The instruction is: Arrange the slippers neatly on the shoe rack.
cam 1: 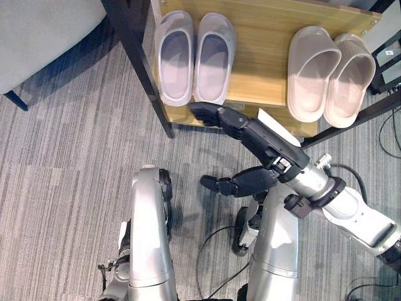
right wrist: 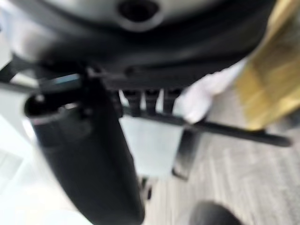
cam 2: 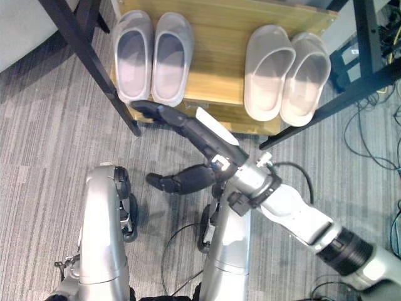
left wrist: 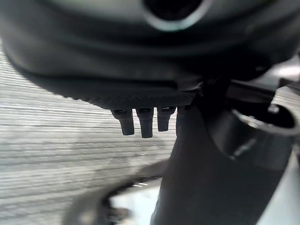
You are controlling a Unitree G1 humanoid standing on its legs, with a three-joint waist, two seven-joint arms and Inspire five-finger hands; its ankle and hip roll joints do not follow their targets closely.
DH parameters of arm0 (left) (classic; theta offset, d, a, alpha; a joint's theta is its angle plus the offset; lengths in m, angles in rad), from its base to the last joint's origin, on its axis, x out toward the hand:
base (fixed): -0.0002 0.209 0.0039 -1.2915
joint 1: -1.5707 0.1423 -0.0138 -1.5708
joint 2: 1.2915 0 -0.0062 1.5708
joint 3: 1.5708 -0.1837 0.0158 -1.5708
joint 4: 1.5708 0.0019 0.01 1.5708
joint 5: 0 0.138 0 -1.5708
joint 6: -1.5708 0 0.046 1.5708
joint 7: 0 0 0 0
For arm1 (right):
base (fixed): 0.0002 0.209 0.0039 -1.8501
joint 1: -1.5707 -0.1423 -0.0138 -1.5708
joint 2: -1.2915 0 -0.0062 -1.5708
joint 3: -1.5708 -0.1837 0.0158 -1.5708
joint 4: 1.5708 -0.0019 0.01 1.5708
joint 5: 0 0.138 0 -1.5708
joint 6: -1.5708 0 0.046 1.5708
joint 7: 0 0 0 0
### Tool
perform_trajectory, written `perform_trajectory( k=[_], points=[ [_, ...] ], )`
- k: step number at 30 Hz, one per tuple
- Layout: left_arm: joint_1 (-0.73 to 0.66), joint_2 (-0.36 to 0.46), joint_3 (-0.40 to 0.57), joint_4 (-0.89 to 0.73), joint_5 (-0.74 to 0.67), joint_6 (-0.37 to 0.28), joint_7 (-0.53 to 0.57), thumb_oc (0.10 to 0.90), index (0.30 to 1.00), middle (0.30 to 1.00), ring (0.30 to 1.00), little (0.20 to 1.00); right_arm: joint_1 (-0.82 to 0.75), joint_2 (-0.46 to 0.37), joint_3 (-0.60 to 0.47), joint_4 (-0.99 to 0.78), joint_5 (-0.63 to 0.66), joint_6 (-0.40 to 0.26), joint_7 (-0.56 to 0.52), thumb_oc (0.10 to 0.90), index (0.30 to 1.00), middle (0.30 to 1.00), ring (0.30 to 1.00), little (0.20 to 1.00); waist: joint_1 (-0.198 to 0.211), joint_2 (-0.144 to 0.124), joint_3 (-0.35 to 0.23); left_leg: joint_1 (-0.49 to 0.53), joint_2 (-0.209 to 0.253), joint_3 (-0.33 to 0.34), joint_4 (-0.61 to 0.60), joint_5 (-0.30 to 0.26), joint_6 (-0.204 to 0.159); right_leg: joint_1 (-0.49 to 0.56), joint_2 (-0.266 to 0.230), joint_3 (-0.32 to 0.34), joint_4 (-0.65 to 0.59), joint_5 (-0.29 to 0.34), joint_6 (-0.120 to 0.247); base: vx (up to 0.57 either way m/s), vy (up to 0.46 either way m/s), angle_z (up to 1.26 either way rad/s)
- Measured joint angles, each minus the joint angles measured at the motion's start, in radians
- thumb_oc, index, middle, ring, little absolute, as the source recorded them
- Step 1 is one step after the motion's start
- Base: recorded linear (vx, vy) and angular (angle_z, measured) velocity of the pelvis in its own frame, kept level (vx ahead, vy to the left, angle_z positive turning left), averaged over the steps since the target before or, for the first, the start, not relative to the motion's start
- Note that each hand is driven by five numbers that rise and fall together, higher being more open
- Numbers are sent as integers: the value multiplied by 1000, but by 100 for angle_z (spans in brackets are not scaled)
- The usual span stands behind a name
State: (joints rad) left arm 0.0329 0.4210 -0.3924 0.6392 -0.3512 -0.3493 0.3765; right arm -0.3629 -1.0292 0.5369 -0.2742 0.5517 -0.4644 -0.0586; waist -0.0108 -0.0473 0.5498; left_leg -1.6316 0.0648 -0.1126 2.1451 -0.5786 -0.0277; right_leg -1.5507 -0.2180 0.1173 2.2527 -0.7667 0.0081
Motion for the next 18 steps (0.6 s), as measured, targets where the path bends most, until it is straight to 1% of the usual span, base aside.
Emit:
perform_trajectory(
  k=[1, 2, 3, 4, 5, 6, 8, 9, 11, 12, 13, 14, 15, 16, 17, 18],
  points=[
    [-21, -8, 2, 38, 9, -9, -7, 800, 900, 900, 900, 900, -1, 5, 0, 10, 28, 17, -5, 800, 900, 900, 900, 900, -4, 4, -1, 9, 4, 6, -9, -1, 0, 1, 2, 4, -5, -1, -3, 0, 0, 0],
    [-77, -27, 22, 126, 10, 8, -15, 800, 900, 900, 900, 900, -9, -8, -12, 10, 35, 25, -9, 800, 900, 900, 900, 900, -9, 5, -1, 13, 1, 14, -26, 0, -1, 0, 2, 8, -14, -1, -3, -57, 11, 6],
    [-110, -33, 45, 168, 11, 12, -27, 800, 900, 900, 900, 900, 9, 19, -50, 19, 32, 25, -9, 800, 900, 900, 900, 900, -12, 5, -1, 11, 1, 13, -54, 1, -2, -1, 1, -4, -39, 0, -4, -57, 16, 9],
    [-119, -34, 47, 174, 10, 15, -33, 800, 900, 900, 900, 900, 8, 37, -58, 31, 33, 26, -15, 800, 900, 900, 900, 900, -14, 5, -1, 11, -2, 11, -74, 4, -8, -2, 2, -14, -59, 4, -11, -63, 27, 2],
    [-127, -37, 49, 174, 9, 15, -39, 800, 900, 900, 900, 900, 7, 42, -64, 41, 40, 34, -18, 800, 900, 900, 900, 900, -16, 5, -1, 15, -6, 15, -107, 15, -2, -4, 5, -20, -89, 20, -31, -72, 31, -3],
    [-134, -42, 55, 171, 7, 15, -41, 800, 900, 900, 900, 900, 5, 48, -64, 56, 42, 38, -14, 800, 900, 900, 900, 900, -15, 6, -1, 24, -12, 20, -142, 36, -10, -1, 6, -25, -121, 31, -33, -112, 46, -3],
    [-165, -42, 66, 173, 4, 19, -50, 800, 900, 900, 900, 900, -1, 54, -64, 74, 42, 54, -8, 800, 900, 900, 900, 900, -5, 7, -2, 34, -9, 26, -208, 54, -8, 1, -1, -37, -181, 49, -47, -142, 35, -1],
    [-194, -41, 81, 182, 3, 34, -60, 800, 900, 900, 900, 900, -12, 77, -66, 88, 44, 64, -3, 800, 900, 900, 900, 900, -3, 7, -2, 35, -9, 26, -273, 75, -15, 1, -6, -57, -243, 68, -53, -101, 22, 5],
    [-213, -33, 90, 170, -1, 44, -60, 800, 900, 900, 900, 900, -20, 96, -65, 105, 49, 80, 13, 800, 900, 900, 900, 900, 1, 10, -3, 44, -17, 23, -385, 119, -26, 20, -22, -99, -354, 114, -51, -35, 49, 17],
    [-212, -30, 92, 153, -5, 43, -62, 800, 900, 900, 900, 900, -20, 105, -67, 114, 52, 86, 21, 800, 900, 900, 900, 900, 4, 15, -3, 57, -19, 17, -433, 136, -33, 43, -33, -122, -398, 122, -50, -31, 54, 22],
    [-211, -28, 97, 134, -8, 41, -62, 800, 900, 900, 900, 900, -18, 108, -67, 114, 55, 90, 21, 800, 900, 900, 900, 900, 10, 15, -3, 71, -23, 15, -464, 149, -44, 58, -30, -129, -427, 128, -49, -35, 25, 22],
    [-213, -23, 100, 91, -15, 41, -69, 800, 900, 900, 900, 900, -14, 109, -72, 114, 55, 100, 32, 800, 900, 900, 900, 900, 32, 16, -2, 116, -21, 17, -535, 157, -35, 106, -43, -151, -497, 139, -68, -37, 52, 22],
    [-210, -3, 94, 51, -3, 46, -86, 800, 900, 900, 900, 900, -8, 123, -69, 124, 50, 108, 36, 800, 900, 900, 900, 900, 43, 14, -7, 170, -24, 13, -631, 190, -37, 163, -47, -175, -586, 167, -56, -31, 53, 23],
    [-203, 7, 87, 39, -3, 47, -99, 800, 900, 900, 900, 900, 5, 129, -69, 130, 41, 110, 43, 800, 900, 900, 900, 900, 47, 15, -7, 209, -24, 20, -677, 203, -30, 205, -51, -189, -638, 179, -62, -21, 49, 21],
    [-178, 15, 90, -5, -17, 42, -116, 800, 900, 900, 900, 900, 16, 144, -78, 139, 19, 111, 49, 800, 900, 900, 900, 900, 55, 13, -8, 270, -23, 18, -775, 231, -32, 266, -53, -210, -728, 208, -60, -4, 19, 17],
    [-157, 22, 83, -37, -14, 26, -132, 800, 900, 900, 900, 900, 23, 154, -74, 150, 8, 112, 51, 800, 900, 900, 900, 900, 57, 12, -16, 336, -26, 24, -872, 275, -33, 330, -48, -224, -829, 247, -49, 9, 27, 15]
  ],
)
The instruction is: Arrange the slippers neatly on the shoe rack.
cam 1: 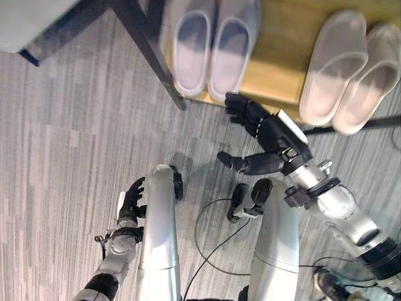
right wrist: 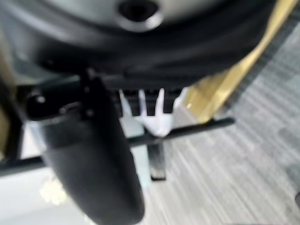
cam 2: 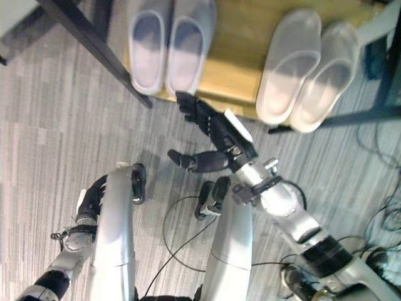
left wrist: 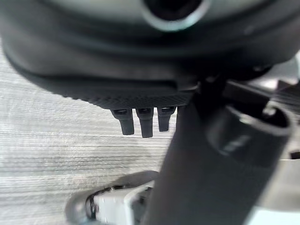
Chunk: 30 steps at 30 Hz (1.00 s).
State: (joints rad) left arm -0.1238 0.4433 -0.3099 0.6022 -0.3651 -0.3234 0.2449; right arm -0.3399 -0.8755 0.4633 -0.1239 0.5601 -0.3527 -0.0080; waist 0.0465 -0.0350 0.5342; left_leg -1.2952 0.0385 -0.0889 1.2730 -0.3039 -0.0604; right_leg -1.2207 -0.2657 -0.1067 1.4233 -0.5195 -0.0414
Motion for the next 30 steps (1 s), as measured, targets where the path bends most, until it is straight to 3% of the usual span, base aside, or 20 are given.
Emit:
perform_trajectory(
  k=[3, 8, 13, 16, 18, 21, 23, 25, 27, 30],
  points=[
    [82, 10, -2, 8, 13, 2, -5, 800, 900, 900, 900, 900, 70, 34, -21, -6, -46, 2, 29, 800, 900, 900, 900, 900, -4, -2, -37, 146, -1, 19, -184, 43, 8, 150, 0, -28, -188, 56, 19, 56, 62, 6],
    [88, 26, 28, -33, 17, -1, -42, 800, 900, 900, 900, 900, 144, 140, -35, 77, -74, 41, 53, 800, 900, 900, 900, 900, -1, -12, -64, 325, -14, 35, -389, 110, 30, 336, 0, -59, -405, 137, 56, 105, 59, 5],
    [68, 25, -3, -114, 78, -28, -95, 800, 900, 900, 900, 900, 235, 251, 41, 207, -125, 93, 95, 800, 900, 900, 900, 900, -4, -34, -146, 525, -32, 45, -579, 156, 44, 550, 1, -87, -626, 208, 91, 155, 7, 5],
    [56, -24, -16, -50, 149, -22, -104, 800, 900, 900, 900, 900, 316, 338, 44, 267, -169, 116, 112, 800, 900, 900, 900, 900, -10, -38, -186, 713, -42, 52, -781, 225, 51, 740, 14, -121, -838, 288, 118, 113, -4, 2],
    [75, -21, -40, -51, 189, -22, -102, 800, 900, 900, 900, 900, 367, 346, 49, 270, -181, 117, 112, 800, 900, 900, 900, 900, -10, -38, -227, 792, -41, 53, -899, 274, 49, 824, 28, -140, -973, 345, 127, 114, -21, -1],
    [100, -24, -43, -51, 230, -18, -103, 800, 900, 900, 900, 900, 403, 356, 36, 276, -204, 119, 111, 800, 900, 900, 900, 900, -12, -36, -243, 912, -37, 58, -1065, 342, 54, 949, 55, -164, -1162, 432, 138, 185, -16, -7],
    [129, -24, -46, -44, 259, -17, -104, 800, 900, 900, 900, 900, 434, 363, 13, 279, -229, 120, 109, 800, 900, 900, 900, 900, -13, -36, -278, 1002, -35, 72, -1191, 389, 54, 1042, 77, -165, -1316, 500, 149, 127, -11, -15],
    [172, -17, -74, -26, 293, -16, -105, 800, 900, 900, 900, 900, 474, 377, -19, 282, -245, 119, 108, 800, 900, 900, 900, 900, -20, -37, -354, 1056, -40, 87, -1289, 422, 54, 1106, 89, -165, -1446, 562, 158, 84, -26, -19],
    [197, -17, -81, -22, 317, -8, -112, 800, 900, 900, 900, 900, 477, 392, -38, 320, -262, 120, 106, 800, 900, 900, 900, 900, -27, -41, -381, 1116, -42, 101, -1354, 445, 52, 1161, 96, -161, -1516, 591, 163, 21, -65, -15],
    [191, -20, -124, -7, 359, 6, -128, 800, 900, 900, 900, 900, 495, 397, -72, 355, -293, 124, 86, 800, 900, 900, 900, 900, -36, -31, -402, 1152, -36, 106, -1361, 446, 51, 1187, 105, -134, -1507, 590, 163, -127, -192, -9]
  ],
)
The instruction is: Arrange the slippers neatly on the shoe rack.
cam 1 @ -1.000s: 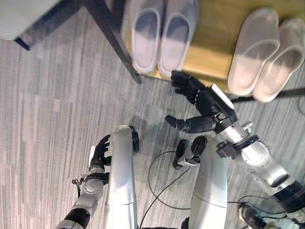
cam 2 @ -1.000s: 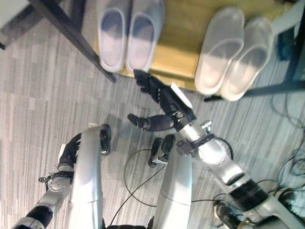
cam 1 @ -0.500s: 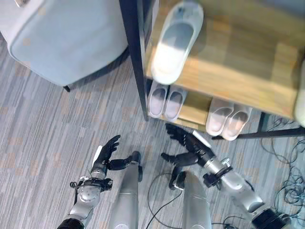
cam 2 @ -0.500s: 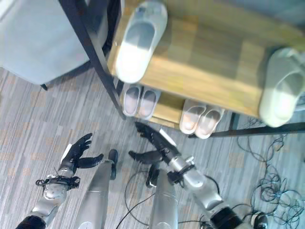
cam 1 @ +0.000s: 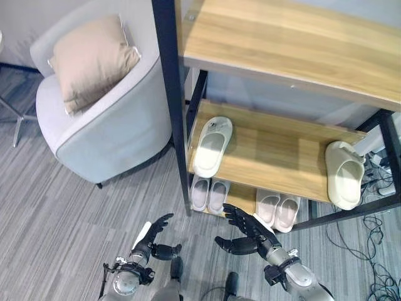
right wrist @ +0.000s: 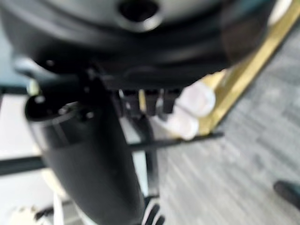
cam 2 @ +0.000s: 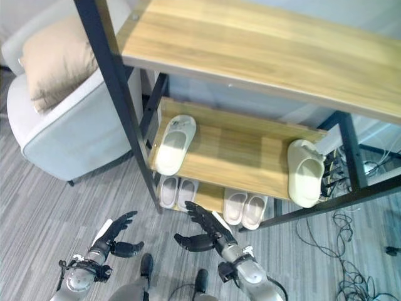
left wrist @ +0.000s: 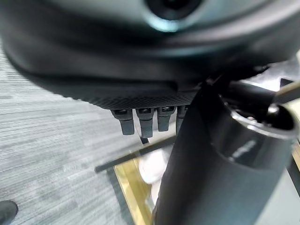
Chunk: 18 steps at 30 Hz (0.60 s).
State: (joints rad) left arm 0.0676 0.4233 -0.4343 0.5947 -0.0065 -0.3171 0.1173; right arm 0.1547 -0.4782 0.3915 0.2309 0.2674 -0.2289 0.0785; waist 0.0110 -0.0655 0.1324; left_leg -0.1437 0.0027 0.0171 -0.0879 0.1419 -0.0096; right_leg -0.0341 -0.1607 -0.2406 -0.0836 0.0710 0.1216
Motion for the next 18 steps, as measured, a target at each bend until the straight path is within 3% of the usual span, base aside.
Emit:
perform_trajectory(
  k=[3, 4, 5, 8, 11, 14, 17, 18],
  points=[
    [-48, -32, -20, 78, 0, 15, -1, 800, 900, 900, 900, 900, -3, 22, -15, 43, -28, 2, -23, 800, 900, 900, 900, 900, -5, 13, 0, 42, 26, 2, 0, 4, -5, 32, 5, 117, 23, -16, 20, -171, -317, -5],
    [-59, -34, -20, 83, 0, 19, 4, 800, 900, 900, 900, 900, 3, 23, -14, 45, -30, 2, -25, 800, 900, 900, 900, 900, -2, 12, 0, 52, 29, -3, 0, 6, -13, 48, 10, 122, 20, -22, 25, -127, -296, 13],
    [-64, -33, -15, 84, -1, 18, 7, 800, 900, 900, 900, 900, 6, 30, -9, 60, -32, 2, -31, 800, 900, 900, 900, 900, -1, 4, -5, 60, 34, -11, -1, 6, -28, 71, 21, 134, -1, -32, 15, -91, -215, 9],
    [-58, -59, 13, 94, -11, 19, 20, 800, 900, 900, 900, 900, 5, 46, -8, 104, -46, 8, -55, 800, 900, 900, 900, 900, 2, 32, -14, 66, 88, -25, -3, 14, -70, 82, 74, 135, -17, -29, -6, -159, -319, -1],
    [-32, -91, 46, 88, -75, 19, 31, 800, 900, 900, 900, 900, 35, 45, -7, 115, -48, 14, -61, 800, 900, 900, 900, 900, 6, 40, -24, 67, 143, -32, -3, 24, -104, 84, 134, 133, -17, -29, -48, -183, -226, -4],
    [-12, -86, 30, 6, -155, 78, 3, 800, 900, 900, 900, 900, 65, 9, -6, 126, -48, 25, -57, 800, 900, 900, 900, 900, 14, 39, -23, 51, 190, -68, -1, 26, -115, 53, 193, 141, -17, -12, -103, -245, -162, -16],
    [24, -41, -4, -160, -184, 86, -47, 800, 900, 900, 900, 900, 115, -25, -55, 131, -47, 35, -59, 800, 900, 900, 900, 900, 18, 30, -16, 39, 168, -82, 26, -25, -92, 40, 176, 134, -17, -2, -118, -57, -22, -15],
    [34, -42, -4, -211, -191, 85, -67, 800, 900, 900, 900, 900, 138, -35, -71, 139, -46, 43, -59, 800, 900, 900, 900, 900, 11, 24, -14, 35, 128, -80, 71, -32, -82, 39, 152, 135, -17, 0, -116, 0, 0, 0]
  ],
)
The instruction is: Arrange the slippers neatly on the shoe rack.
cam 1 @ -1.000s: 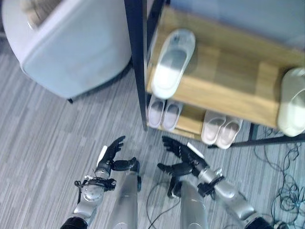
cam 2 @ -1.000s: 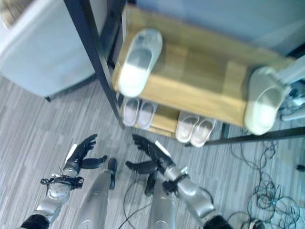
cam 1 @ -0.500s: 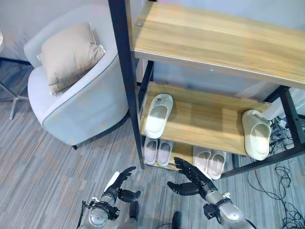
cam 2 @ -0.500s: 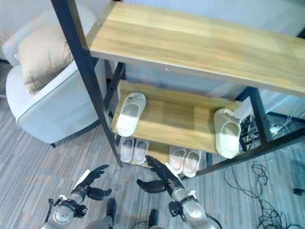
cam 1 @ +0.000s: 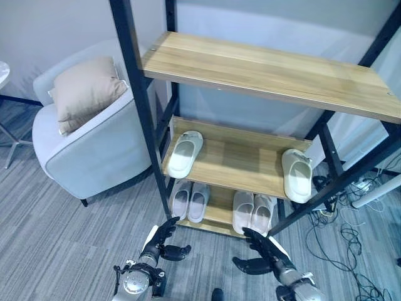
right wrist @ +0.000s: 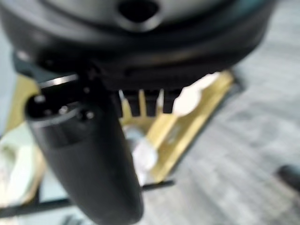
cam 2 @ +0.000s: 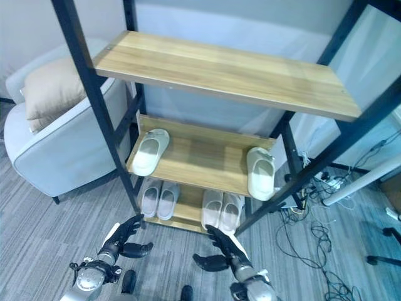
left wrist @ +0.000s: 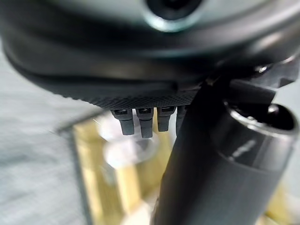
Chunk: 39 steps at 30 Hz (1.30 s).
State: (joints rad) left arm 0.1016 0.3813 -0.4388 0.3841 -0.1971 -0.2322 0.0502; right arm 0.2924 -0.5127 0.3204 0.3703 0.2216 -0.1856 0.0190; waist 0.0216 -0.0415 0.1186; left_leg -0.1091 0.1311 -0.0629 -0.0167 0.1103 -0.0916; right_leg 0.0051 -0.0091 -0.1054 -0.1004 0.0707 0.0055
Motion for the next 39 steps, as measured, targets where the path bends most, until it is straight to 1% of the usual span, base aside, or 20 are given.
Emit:
perform_trajectory(
  k=[1, 2, 3, 4, 6, 10, 13, 15, 16, 18, 20, 21, 23, 24, 25, 29, 31, 33, 36, 39],
  points=[
    [9, 0, -4, -45, -1, -1, -11, 800, 900, 900, 900, 900, 16, -10, -10, 9, 0, 1, 0, 800, 900, 900, 900, 900, -11, 5, -3, 4, -41, 9, 21, -16, 6, -6, -16, 0, 0, 2, 10, 0, 0, 0],
    [6, 2, -6, -80, -5, -3, -24, 800, 900, 900, 900, 900, 26, -11, -15, 20, 1, 5, -1, 800, 900, 900, 900, 900, -19, 11, -4, 3, -63, -5, 7, -25, 12, -12, -28, 1, 0, 6, 25, 37, 13, -4],
    [6, 2, -6, -95, -9, -3, -28, 800, 900, 900, 900, 900, 26, -11, -15, 26, 1, 8, 0, 800, 900, 900, 900, 900, -17, 14, -7, 5, -69, -6, -4, -25, 13, -18, -33, 6, 0, 8, 28, 51, 39, -20],
    [9, 5, -5, -121, -18, -3, -39, 800, 900, 900, 900, 900, 14, -4, -10, 53, 1, 12, 1, 800, 900, 900, 900, 900, -12, 11, -5, 29, -86, -28, -41, -24, 12, -23, -43, 29, 0, 17, 46, 52, 58, -35],
    [6, 39, -12, -185, -18, -2, -63, 800, 900, 900, 900, 900, 4, 37, -10, 83, 0, 28, 0, 800, 900, 900, 900, 900, -20, 12, -5, 59, -116, -41, -80, 3, 42, -15, -65, 41, 0, 17, 79, 75, 116, -19],
    [-26, 135, -22, -270, -17, 11, -98, 800, 900, 900, 900, 900, -19, 76, -1, 84, -1, 29, 14, 800, 900, 900, 900, 900, -37, 6, -8, 63, -147, -27, -74, -3, 62, -14, -99, 55, 4, 21, 95, 23, 125, -1],
    [-50, 204, -21, -380, -43, 31, -136, 800, 900, 900, 900, 900, -51, 83, -4, 83, -4, 30, 25, 800, 900, 900, 900, 900, -32, 5, -5, 67, -146, -3, -75, -2, 80, -36, -104, 56, 40, 31, 109, -15, 100, -23],
    [-72, 215, -24, -419, -105, 35, -174, 800, 900, 900, 900, 900, -72, 89, -6, 86, -14, 36, 37, 800, 900, 900, 900, 900, -33, 6, -2, 77, -137, 15, -75, -10, 81, -58, -99, 46, 87, 30, 113, 21, -28, -33],
    [-101, 221, -37, -440, -152, 50, -197, 800, 900, 900, 900, 900, -96, 106, -7, 101, -18, 41, 43, 800, 900, 900, 900, 900, -33, 2, 4, 92, -126, 28, -75, -19, 93, -74, -100, 40, 124, 33, 129, 49, -62, -28],
    [-166, 218, -71, -445, -197, 65, -229, 800, 900, 900, 900, 900, -109, 131, -18, 106, -20, 47, 44, 800, 900, 900, 900, 900, -37, 2, 12, 99, -127, 24, -79, -23, 98, -81, -108, 6, 138, 19, 153, 54, -43, -11],
    [-202, 217, -85, -455, -216, 81, -249, 800, 900, 900, 900, 900, -108, 145, -17, 106, -20, 58, 44, 800, 900, 900, 900, 900, -39, -19, 12, 97, -138, 18, -79, -23, 98, -69, -123, 1, 127, 8, 147, 83, -64, 10],
    [-218, 222, -103, -479, -234, 93, -259, 800, 900, 900, 900, 900, -103, 150, -16, 107, -21, 69, 44, 800, 900, 900, 900, 900, -40, -26, 12, 91, -144, 14, -79, -21, 95, -59, -123, 1, 98, -4, 118, 151, -135, 16],
    [-222, 208, -114, -488, -237, 97, -279, 800, 900, 900, 900, 900, -99, 146, -16, 107, -22, 73, 44, 800, 900, 900, 900, 900, -46, -10, 20, 90, -140, 5, -79, -18, 90, -43, -114, -2, 69, 6, 106, 106, -112, 14],
    [-225, 198, -130, -488, -237, 113, -283, 800, 900, 900, 900, 900, -93, 146, -13, 107, -25, 86, 47, 800, 900, 900, 900, 900, -52, -1, 21, 95, -138, -2, -79, -11, 77, -4, -104, -7, 12, 31, 103, 64, -121, 10],
    [-225, 192, -137, -488, -238, 120, -285, 800, 900, 900, 900, 900, -96, 146, -12, 107, -25, 92, 47, 800, 900, 900, 900, 900, -56, 3, 22, 100, -133, -3, -79, -12, 72, 4, -99, -8, 8, 39, 94, 90, -159, 10],
    [-242, 163, -140, -490, -231, 130, -283, 800, 900, 900, 900, 900, -96, 132, -15, 91, -37, 93, 47, 800, 900, 900, 900, 900, -66, 5, 21, 107, -116, -2, -75, -11, 67, 10, -83, -10, 6, 36, 95, 62, -101, -1],
    [-283, 136, -141, -489, -209, 129, -279, 800, 900, 900, 900, 900, -97, 127, -15, 89, -60, 93, 49, 800, 900, 900, 900, 900, -67, 4, 20, 110, -111, -4, -75, -10, 64, 15, -79, -16, 4, 34, 94, 60, -158, 4],
    [-342, 72, -147, -410, -187, 107, -260, 800, 900, 900, 900, 900, -92, 126, -14, 90, -68, 93, 52, 800, 900, 900, 900, 900, -70, 10, 10, 110, -112, -13, -77, -10, 62, 20, -76, -26, 0, 31, 94, 22, -119, 12],
    [-373, 61, -148, -380, -104, 108, -202, 800, 900, 900, 900, 900, -99, 133, -7, 89, -69, 90, 53, 800, 900, 900, 900, 900, -90, 13, 3, 100, -112, -20, -78, -10, 57, 12, -75, -28, 0, 31, 93, -26, -88, 8],
    [-427, 64, -156, -355, 33, 106, -143, 800, 900, 900, 900, 900, -94, 133, -9, 99, -69, 87, 41, 800, 900, 900, 900, 900, -96, 23, -12, 75, -111, -27, -76, -5, 47, -11, -73, -31, 0, 31, 93, -13, -64, 4]
  ],
)
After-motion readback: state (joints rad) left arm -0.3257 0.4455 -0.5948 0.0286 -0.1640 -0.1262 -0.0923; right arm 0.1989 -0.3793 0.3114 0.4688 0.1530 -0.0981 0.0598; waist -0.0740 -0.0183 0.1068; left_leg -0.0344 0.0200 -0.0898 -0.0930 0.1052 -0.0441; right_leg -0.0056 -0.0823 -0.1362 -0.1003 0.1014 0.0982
